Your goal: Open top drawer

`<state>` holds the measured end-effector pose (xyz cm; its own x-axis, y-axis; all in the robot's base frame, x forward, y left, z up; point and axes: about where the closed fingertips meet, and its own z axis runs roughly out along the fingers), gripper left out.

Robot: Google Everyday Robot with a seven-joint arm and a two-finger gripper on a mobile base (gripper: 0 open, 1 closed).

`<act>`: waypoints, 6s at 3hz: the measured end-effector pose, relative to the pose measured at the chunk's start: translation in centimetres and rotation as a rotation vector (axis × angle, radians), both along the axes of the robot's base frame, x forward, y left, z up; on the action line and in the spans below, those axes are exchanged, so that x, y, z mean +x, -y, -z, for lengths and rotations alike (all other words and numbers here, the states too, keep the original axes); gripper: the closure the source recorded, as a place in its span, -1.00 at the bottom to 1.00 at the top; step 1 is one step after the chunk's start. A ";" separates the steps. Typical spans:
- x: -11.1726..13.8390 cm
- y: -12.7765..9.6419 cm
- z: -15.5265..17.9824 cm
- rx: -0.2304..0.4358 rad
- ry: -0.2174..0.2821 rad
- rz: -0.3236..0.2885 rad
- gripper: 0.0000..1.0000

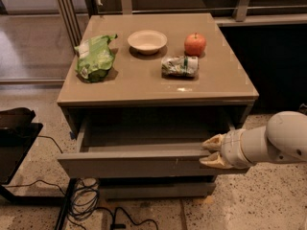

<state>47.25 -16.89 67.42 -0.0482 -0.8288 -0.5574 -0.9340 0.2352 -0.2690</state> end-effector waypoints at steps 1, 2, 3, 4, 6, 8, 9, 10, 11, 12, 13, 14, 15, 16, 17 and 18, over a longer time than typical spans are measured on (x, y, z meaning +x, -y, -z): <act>-1.3 0.0 0.4 -0.001 -0.002 -0.006 0.68; -3.2 0.0 0.6 -0.007 -0.003 -0.006 1.00; -3.3 0.0 0.3 -0.007 -0.004 -0.006 1.00; -5.1 0.0 0.6 -0.015 -0.007 0.001 1.00; -5.7 0.0 0.5 -0.016 -0.007 0.002 0.65; -5.7 0.0 0.5 -0.016 -0.007 0.002 -0.30; -5.7 0.0 0.5 -0.016 -0.007 0.002 -0.24; -5.7 0.0 0.5 -0.016 -0.007 0.002 0.22; -5.8 -0.1 0.5 -0.020 -0.006 0.000 0.69; -7.0 0.1 0.5 -0.030 -0.008 -0.002 1.00; -7.3 0.1 0.4 -0.031 -0.008 -0.002 1.00; -8.2 0.0 0.6 -0.031 -0.007 0.001 1.00; -9.3 0.0 0.8 -0.031 -0.006 0.007 1.00; -10.3 -1.0 0.3 -0.037 0.015 -0.002 1.00; -11.1 -1.1 0.3 -0.045 0.018 -0.007 1.00; -11.1 -1.1 0.3 -0.045 0.018 -0.007 0.63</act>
Offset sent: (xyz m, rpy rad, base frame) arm -0.0954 -0.0076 -0.0205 -0.0233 0.0291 -0.0037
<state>36.11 -15.74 67.15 -0.0320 -0.8532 -0.5205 -0.9305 0.2156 -0.2961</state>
